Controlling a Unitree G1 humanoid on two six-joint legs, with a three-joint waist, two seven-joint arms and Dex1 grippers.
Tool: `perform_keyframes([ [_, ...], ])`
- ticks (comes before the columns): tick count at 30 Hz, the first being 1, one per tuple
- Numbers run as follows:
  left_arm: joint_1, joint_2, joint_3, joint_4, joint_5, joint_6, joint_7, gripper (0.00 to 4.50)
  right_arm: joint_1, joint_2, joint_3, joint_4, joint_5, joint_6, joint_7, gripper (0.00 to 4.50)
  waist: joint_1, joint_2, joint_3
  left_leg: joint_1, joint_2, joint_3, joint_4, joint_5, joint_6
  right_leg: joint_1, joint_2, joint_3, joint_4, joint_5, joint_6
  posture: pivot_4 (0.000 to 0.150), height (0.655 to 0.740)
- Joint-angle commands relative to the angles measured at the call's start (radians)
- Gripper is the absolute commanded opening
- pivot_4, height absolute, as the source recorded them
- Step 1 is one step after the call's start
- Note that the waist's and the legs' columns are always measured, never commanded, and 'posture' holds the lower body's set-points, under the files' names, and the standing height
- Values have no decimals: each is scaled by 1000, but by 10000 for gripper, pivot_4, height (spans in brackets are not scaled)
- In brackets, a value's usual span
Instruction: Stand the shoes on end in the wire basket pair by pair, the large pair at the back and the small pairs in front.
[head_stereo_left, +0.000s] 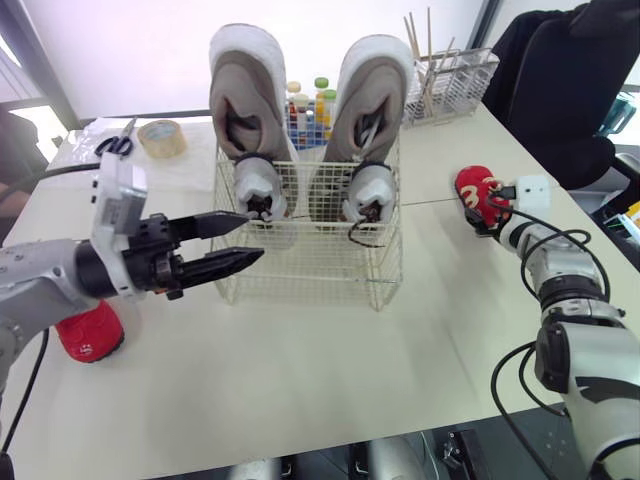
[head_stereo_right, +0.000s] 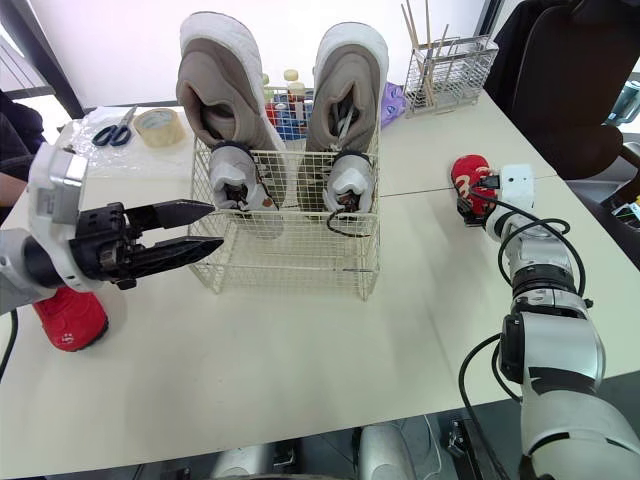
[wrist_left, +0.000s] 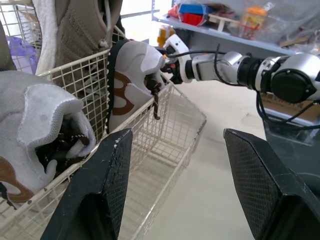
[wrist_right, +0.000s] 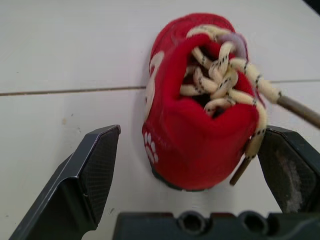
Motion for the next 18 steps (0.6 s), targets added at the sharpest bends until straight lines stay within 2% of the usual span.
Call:
perform_keyframes([
  [1, -16, -3, 2, -17, 0, -2, 19, 29903, -51, -5, -23, 9, 8, -25, -4, 42406, 0, 0, 0, 0, 0, 0, 0, 0, 0, 0, 0, 0, 0, 0, 0, 1500, 7400],
  [3, -21, -6, 1, -18, -2, -3, 29, 29988, -62, -3, -29, 14, 12, -32, 0, 35700, 0, 0, 0, 0, 0, 0, 0, 0, 0, 0, 0, 0, 0, 0, 0, 1500, 7400],
  [8, -32, -15, -13, -19, 4, -5, 43, 29988, -71, -5, -31, 20, 8, -46, 6, 10768, 0, 0, 0, 0, 0, 0, 0, 0, 0, 0, 0, 0, 0, 0, 0, 1500, 7400],
  [10, -40, -21, -22, -17, 9, -7, 47, 29988, -73, -7, -33, 20, 8, -48, 11, 3361, 1, 0, 0, 0, 0, 0, 0, 0, 0, 0, 0, 0, 0, 0, 0, 1500, 7400],
  [11, -47, -25, -28, -15, 12, -9, 48, 29988, -73, -10, -34, 15, 10, -48, 17, 1579, 1, 0, 0, 0, 0, 0, 0, 0, 0, 0, 0, 0, 0, 0, 0, 1500, 7400],
  [16, -85, -42, -46, 10, 27, -12, 49, 29988, -88, -44, -44, -63, 23, -101, 81, 1344, 1, 1, 1, 0, 0, 0, 0, 0, 0, 0, 1, 0, 0, 0, 0, 1500, 7400],
  [18, -120, -51, -41, 43, 14, -11, 52, 29988, -116, -82, -71, -151, 55, -123, 127, 1344, 3, 3, 2, 0, 0, 0, 0, 0, 0, 0, 1, 0, 0, 0, 0, 1500, 7400],
])
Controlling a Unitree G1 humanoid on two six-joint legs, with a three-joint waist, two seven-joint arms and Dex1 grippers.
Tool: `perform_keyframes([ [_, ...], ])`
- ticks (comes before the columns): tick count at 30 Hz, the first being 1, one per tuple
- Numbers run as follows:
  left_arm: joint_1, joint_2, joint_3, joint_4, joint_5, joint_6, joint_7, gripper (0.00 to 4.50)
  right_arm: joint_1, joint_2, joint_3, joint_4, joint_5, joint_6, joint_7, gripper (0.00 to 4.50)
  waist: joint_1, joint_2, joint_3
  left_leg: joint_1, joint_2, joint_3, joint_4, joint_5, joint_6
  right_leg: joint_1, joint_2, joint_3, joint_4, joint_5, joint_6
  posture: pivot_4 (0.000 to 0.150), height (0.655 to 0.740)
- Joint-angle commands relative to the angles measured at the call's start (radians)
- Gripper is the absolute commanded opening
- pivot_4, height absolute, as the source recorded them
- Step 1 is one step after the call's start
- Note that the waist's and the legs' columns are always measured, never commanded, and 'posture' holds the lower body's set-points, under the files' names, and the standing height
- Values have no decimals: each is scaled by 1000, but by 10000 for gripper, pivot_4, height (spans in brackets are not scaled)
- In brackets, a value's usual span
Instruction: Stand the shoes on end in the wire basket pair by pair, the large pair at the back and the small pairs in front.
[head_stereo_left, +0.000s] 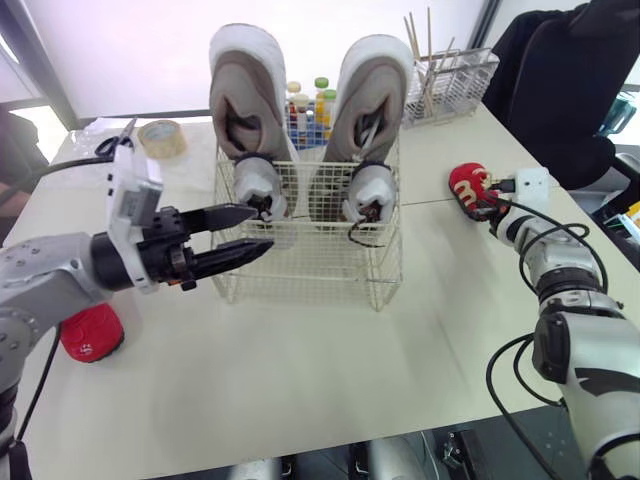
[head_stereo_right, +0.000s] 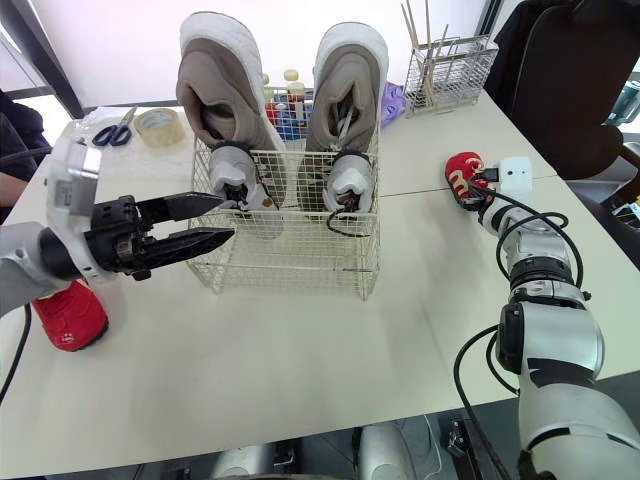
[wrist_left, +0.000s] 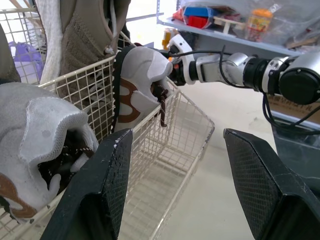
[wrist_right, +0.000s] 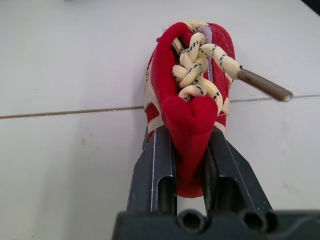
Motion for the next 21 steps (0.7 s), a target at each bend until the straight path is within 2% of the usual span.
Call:
perform_keyframes([
  [1, -65, -9, 23, 43, -17, -11, 1, 29988, -83, -88, -60, -194, 65, -70, 75, 1344, 3, 3, 2, 0, 0, 0, 0, 0, 0, 0, 0, 0, 0, 0, 0, 1500, 7400],
  [3, -95, -19, 26, 71, -29, -6, 5, 29988, -95, -113, -66, -288, 89, -74, 126, 1344, 2, 4, 3, 0, 0, 0, 0, 0, 0, 0, 0, 0, 0, 0, 0, 1500, 7400],
  [8, -211, -22, 30, 182, -59, 19, -2, 29988, -136, -152, -55, -709, 230, -50, 351, 1344, -2, 4, 3, 0, 1, -1, 0, 0, 0, 0, 2, 0, 0, 0, 0, 1500, 7400],
  [14, -324, 14, 34, 343, -82, 94, -86, 29988, -130, -160, 70, -1155, 371, 107, 560, 1344, 1, 4, 2, 2, 2, -1, 0, 1, -1, 0, 3, 0, 1, 0, 0, 1500, 7400],
  [17, -344, 50, 42, 402, -82, 139, -156, 29988, -116, -157, 126, -1251, 357, 92, 614, 1344, 4, 3, 2, 1, 2, 0, 1, 0, -1, 0, 2, 0, 2, 0, 0, 1500, 7400],
  [21, -360, 98, 47, 455, -83, 193, -228, 29988, -72, -137, 218, -1276, 235, -96, 674, 1344, 6, 1, 3, 1, 1, 0, 1, 0, -1, 0, 2, 0, 1, 0, 0, 1500, 7400],
])
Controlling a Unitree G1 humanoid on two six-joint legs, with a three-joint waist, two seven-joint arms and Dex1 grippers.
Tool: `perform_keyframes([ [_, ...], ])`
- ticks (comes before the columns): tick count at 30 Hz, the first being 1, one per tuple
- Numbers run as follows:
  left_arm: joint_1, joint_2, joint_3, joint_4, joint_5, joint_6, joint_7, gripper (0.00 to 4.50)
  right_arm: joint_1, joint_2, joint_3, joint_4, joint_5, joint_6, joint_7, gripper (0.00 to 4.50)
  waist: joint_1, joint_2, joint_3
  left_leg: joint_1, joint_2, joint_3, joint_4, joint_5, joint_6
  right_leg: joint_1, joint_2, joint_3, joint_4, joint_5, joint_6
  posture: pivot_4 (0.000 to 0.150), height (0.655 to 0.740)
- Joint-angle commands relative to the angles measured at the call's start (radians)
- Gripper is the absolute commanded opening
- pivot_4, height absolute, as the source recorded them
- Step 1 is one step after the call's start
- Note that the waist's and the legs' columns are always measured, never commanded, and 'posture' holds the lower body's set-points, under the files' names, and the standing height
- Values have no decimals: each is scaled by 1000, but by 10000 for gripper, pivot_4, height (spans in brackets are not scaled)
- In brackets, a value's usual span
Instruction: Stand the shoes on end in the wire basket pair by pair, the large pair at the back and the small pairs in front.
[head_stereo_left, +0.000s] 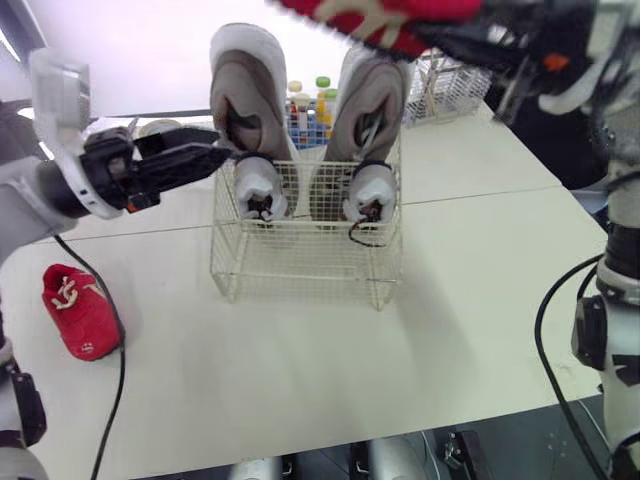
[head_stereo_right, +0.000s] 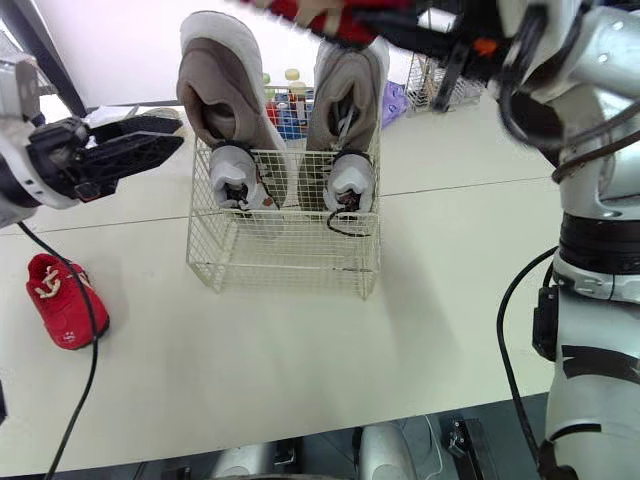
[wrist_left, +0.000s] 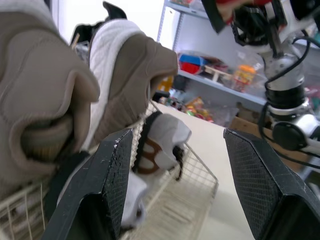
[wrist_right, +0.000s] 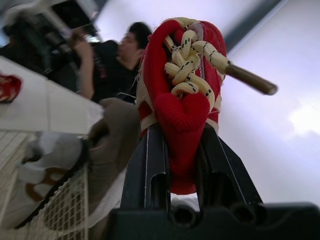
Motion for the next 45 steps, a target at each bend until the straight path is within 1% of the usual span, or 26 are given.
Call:
perform_keyframes([
  [1, -32, 39, 34, 19, -7, 38, -60, 29988, 19, 18, 39, -17, -79, -156, 42, 1344, 0, -1, 0, 0, 0, 0, 0, 0, 0, 0, 0, 0, 0, 0, 0, 1500, 7400],
  [3, -34, 49, 30, 23, 2, 54, -78, 29988, 28, 31, 63, -4, -117, -227, 57, 1344, -2, -2, 1, 0, 0, 0, 0, 0, 0, 0, 0, 0, 0, 0, 0, 1500, 7400],
  [6, -29, 53, 54, 0, -40, 91, -84, 29988, 25, 55, 100, 53, -174, -342, 74, 1344, -3, -2, 1, 0, 0, 0, 0, 0, 0, 0, 0, 0, 0, 0, 0, 1500, 7400],
  [8, -27, 54, 61, -7, -44, 104, -82, 29988, 19, 68, 111, 83, -192, -402, 87, 1344, -4, -3, 2, 0, 0, 0, 0, 0, 0, 0, 0, 0, 0, 0, 0, 1500, 7400],
  [17, -29, 64, 67, 10, 0, 121, -81, 29988, 38, 114, 146, 92, -185, -546, 140, 1344, -3, -3, 2, 0, 0, 0, 0, 0, 0, 0, 0, 0, 1, 0, 0, 1500, 7400],
  [27, 25, 87, 102, 4, 52, 124, -118, 29988, 12, 117, 141, 121, -165, -594, 182, 1344, -5, -3, 2, 0, 0, 0, 0, 0, -1, 0, 0, 0, 1, 0, 0, 1500, 7400],
  [35, 18, 53, 83, -35, 34, 133, -122, 29988, 6, 139, 162, 129, -172, -622, 210, 1344, -3, -3, 2, 0, 0, 0, 1, 0, -1, 0, 0, 0, 1, 0, 0, 1500, 7400],
  [39, 39, 39, 59, -78, 36, 139, -139, 29988, -6, 151, 169, 151, -179, -638, 211, 1344, -4, -3, 2, 0, 0, 0, 1, 0, -1, 0, 0, 0, 1, 0, 0, 1500, 7400],
  [41, 50, 33, 54, -83, 45, 135, -142, 24524, -14, 151, 170, 159, -180, -643, 210, 1344, -4, -3, 2, 0, 0, 0, 1, 0, -1, 0, 0, 0, 2, 0, 0, 1500, 7400],
  [42, 59, 33, 52, -87, 51, 132, -147, 20879, -16, 150, 169, 162, -180, -644, 210, 1344, -4, -3, 2, 0, 0, 0, 1, 0, -1, 0, 0, 0, 2, 0, 0, 1500, 7400],
  [45, 73, 26, 45, -100, 56, 129, -152, 6538, -23, 145, 166, 173, -181, -647, 212, 1344, -4, -3, 2, 0, 0, 0, 1, 0, -1, 0, 0, 0, 2, 0, 0, 1500, 7400],
])
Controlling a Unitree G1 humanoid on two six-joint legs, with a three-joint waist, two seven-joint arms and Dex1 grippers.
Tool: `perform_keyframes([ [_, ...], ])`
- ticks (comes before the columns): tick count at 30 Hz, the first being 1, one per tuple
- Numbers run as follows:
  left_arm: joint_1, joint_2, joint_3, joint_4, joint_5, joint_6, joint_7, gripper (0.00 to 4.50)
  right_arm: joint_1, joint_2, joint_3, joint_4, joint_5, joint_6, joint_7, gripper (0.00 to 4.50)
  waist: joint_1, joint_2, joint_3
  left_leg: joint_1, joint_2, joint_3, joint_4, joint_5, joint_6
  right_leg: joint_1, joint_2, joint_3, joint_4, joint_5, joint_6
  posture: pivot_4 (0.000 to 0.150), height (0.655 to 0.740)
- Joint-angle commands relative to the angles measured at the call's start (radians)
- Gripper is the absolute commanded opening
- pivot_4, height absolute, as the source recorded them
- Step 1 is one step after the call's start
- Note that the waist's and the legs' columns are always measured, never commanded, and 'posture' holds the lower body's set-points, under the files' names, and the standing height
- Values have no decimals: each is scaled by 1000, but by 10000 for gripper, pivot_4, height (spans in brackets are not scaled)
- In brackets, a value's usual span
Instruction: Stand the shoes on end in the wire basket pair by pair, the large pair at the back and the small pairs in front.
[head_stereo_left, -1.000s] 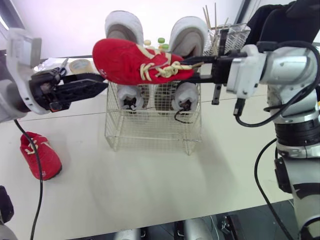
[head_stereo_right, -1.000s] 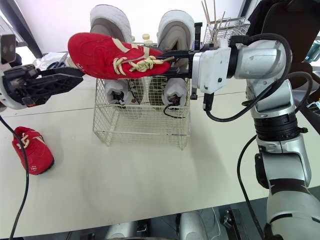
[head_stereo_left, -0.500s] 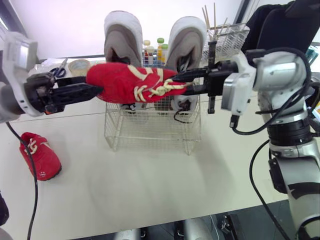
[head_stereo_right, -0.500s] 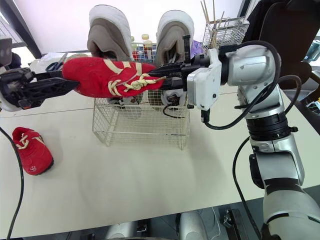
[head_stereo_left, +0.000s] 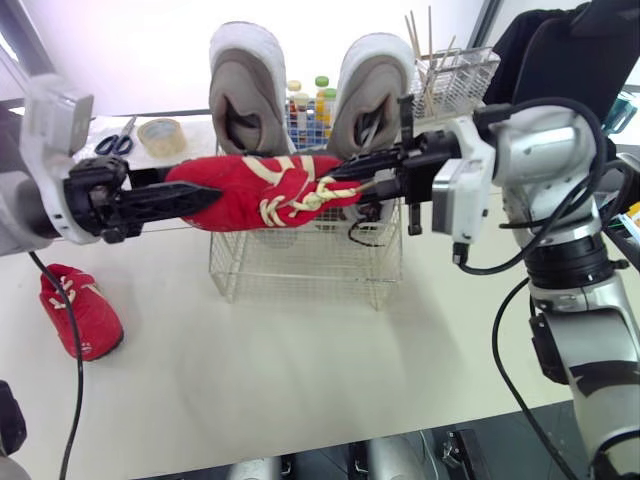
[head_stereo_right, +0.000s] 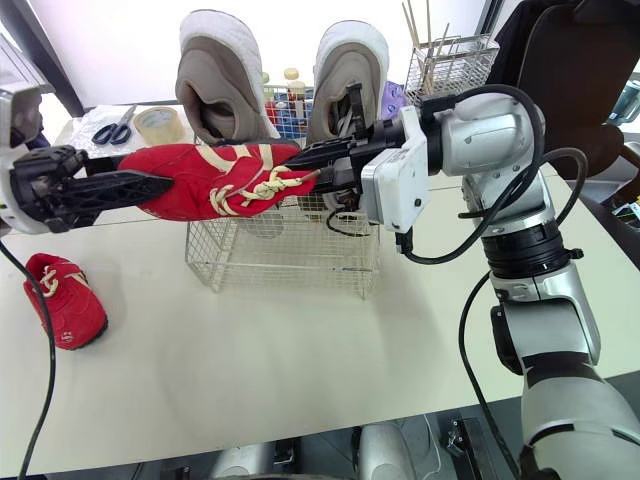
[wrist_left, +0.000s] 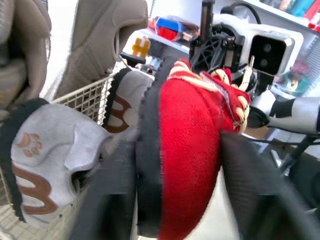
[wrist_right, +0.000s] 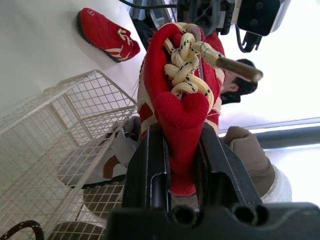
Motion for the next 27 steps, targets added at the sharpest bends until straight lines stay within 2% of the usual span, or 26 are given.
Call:
perform_keyframes([
  [1, 8, -6, -2, -31, 2, -10, -12, 3689, -46, -5, -34, 2, 20, -8, -16, 1344, 1, 0, 0, 0, 0, 0, 0, 0, 0, 0, 0, 0, 0, 0, 0, 1500, 7400],
  [5, 6, -35, 7, -27, -19, -2, 22, 2999, -51, -18, -42, 0, 27, 44, -21, 1344, 1, 0, 0, 0, 0, 0, 0, 0, 0, 0, 0, 0, 0, 0, 0, 1500, 7400],
  [9, 20, -98, 49, -36, -89, 11, 123, 2984, -35, -77, -79, -109, 177, 443, -35, 1344, 2, 0, 0, 0, 0, -1, 0, 0, 0, 0, -1, 0, 0, 0, 0, 1500, 7400],
  [12, 67, -182, 91, -79, -172, -18, 255, 2978, -53, -151, -149, -124, 319, 767, -62, 1344, 2, 0, 0, 0, 0, -1, 0, 0, 0, 0, -2, 0, 0, 0, 0, 1500, 7400],
  [14, 103, -249, 117, -116, -229, -58, 360, 2977, -52, -201, -209, -123, 420, 972, -91, 11340, 5, -1, 0, 0, -1, -1, 0, 0, 0, 0, -4, 0, 0, 0, 0, 1500, 7400],
  [15, 116, -272, 124, -132, -255, -74, 405, 2977, -48, -217, -232, -128, 462, 1050, -104, 14969, 5, -1, 0, 0, -1, -1, 0, 0, 0, 1, -6, 0, 0, 0, 0, 1500, 7400],
  [17, 149, -310, 132, -181, -291, -110, 462, 2977, -28, -239, -300, -141, 584, 1215, -144, 26725, 5, -2, 0, 0, -1, -2, 1, 0, 1, 1, -7, -1, 0, 0, 0, 1500, 7400],
  [18, 160, -329, 130, -198, -305, -130, 491, 2977, -13, -240, -339, -143, 637, 1282, -173, 31061, 4, -2, 0, 0, -2, -2, 1, 0, 1, 1, -7, -1, 0, 0, 0, 1500, 7400],
  [20, 174, -355, 125, -221, -323, -163, 535, 2977, 16, -238, -400, -151, 701, 1372, -236, 42140, 4, -3, 0, 0, -2, -2, 0, -1, 1, 1, -7, -1, 0, 0, 0, 1500, 7400],
  [21, 174, -371, 119, -234, -322, -183, 550, 2977, 34, -230, -437, -150, 745, 1422, -275, 44767, 4, -3, 0, 0, -2, -2, 0, -1, 1, 2, -7, -1, 0, 0, 0, 1500, 7400],
  [25, 163, -427, 94, -262, -326, -252, 597, 2977, 125, -166, -537, -193, 916, 1565, -429, 44767, 4, -3, 0, 1, -2, -1, 0, -1, 1, 2, -7, -1, 0, 1, -1, 1500, 7400],
  [27, 152, -460, 66, -275, -315, -283, 612, 2977, 190, -93, -559, -246, 1001, 1598, -529, 44767, 5, -4, -1, 1, -2, -1, 0, 0, 1, 3, -6, -1, 0, 1, -1, 1500, 7400],
])
